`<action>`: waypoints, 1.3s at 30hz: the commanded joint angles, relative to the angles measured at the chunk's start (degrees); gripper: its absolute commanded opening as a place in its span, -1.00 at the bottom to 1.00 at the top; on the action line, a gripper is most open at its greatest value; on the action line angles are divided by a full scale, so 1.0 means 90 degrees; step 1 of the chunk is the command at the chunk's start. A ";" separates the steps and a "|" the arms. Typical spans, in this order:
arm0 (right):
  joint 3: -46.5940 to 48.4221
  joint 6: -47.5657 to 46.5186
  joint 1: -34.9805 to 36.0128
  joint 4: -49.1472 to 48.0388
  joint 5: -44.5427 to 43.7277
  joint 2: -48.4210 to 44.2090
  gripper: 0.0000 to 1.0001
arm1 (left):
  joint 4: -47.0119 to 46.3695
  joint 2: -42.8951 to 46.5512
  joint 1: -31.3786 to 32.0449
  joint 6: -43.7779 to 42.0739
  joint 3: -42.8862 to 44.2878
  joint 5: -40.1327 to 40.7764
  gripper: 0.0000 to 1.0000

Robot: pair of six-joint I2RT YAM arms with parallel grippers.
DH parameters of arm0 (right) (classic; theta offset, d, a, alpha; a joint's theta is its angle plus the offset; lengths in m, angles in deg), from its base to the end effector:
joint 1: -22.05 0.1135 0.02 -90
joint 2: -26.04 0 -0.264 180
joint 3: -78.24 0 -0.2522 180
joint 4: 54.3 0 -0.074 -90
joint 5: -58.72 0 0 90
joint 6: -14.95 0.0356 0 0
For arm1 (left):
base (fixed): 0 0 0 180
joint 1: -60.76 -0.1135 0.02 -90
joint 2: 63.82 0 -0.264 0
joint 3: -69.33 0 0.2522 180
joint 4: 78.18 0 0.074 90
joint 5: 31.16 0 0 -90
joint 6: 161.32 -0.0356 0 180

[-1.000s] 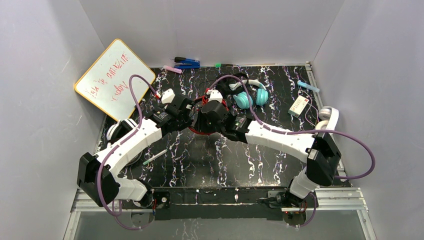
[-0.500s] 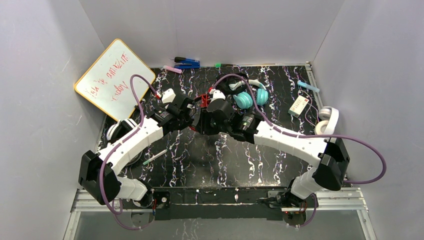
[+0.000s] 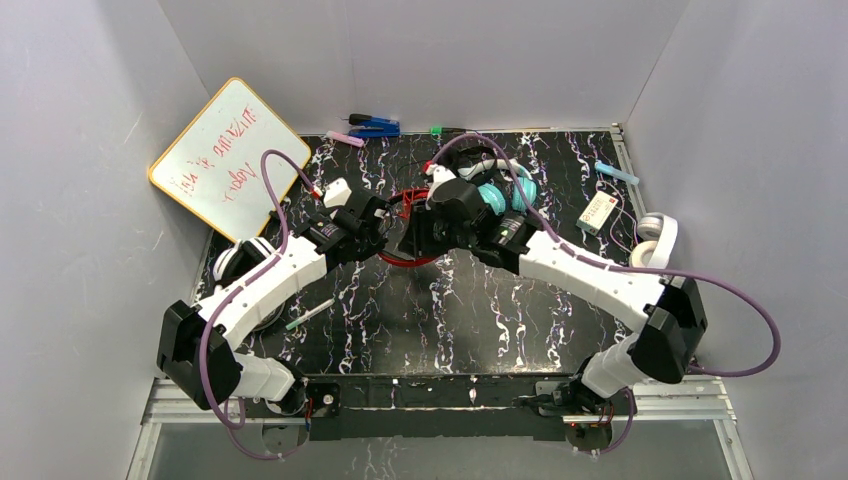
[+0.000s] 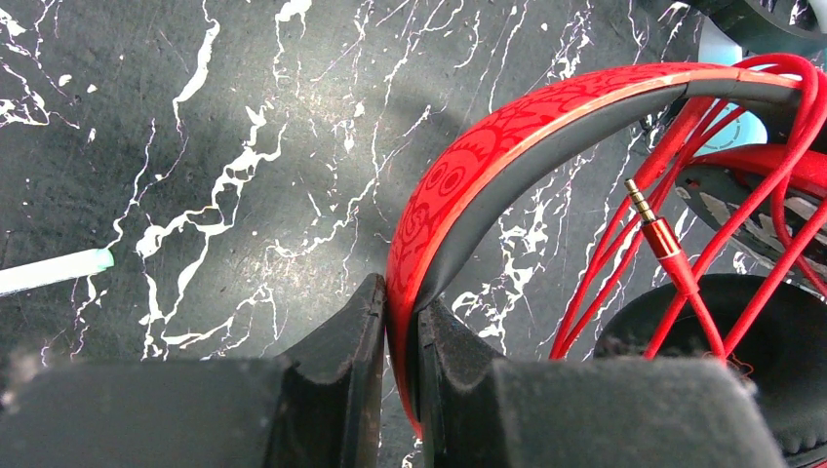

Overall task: Wrap the headphones
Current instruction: Place the headphones at the center of the board.

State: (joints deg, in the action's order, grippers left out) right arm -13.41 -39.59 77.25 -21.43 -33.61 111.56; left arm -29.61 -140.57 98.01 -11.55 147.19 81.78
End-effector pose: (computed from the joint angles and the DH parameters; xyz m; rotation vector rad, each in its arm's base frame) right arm 0.1987 0.2834 0.3343 -0.3562 2.2000 0.8824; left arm 0.2343 -0.1608 0.2967 -0.6377 2.2573 -0.3675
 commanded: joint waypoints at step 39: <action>-0.0900 -0.0944 -0.1019 0.0513 0.0834 -0.2033 0.01 | -0.0227 -0.0351 -0.2519 -0.0580 -0.0776 -0.0725 -1.00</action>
State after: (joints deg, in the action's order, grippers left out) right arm -20.36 -47.00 68.44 -16.58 -26.16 96.19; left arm -29.68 -142.80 82.08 -15.35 139.17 77.91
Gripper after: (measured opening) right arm 0.504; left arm 0.119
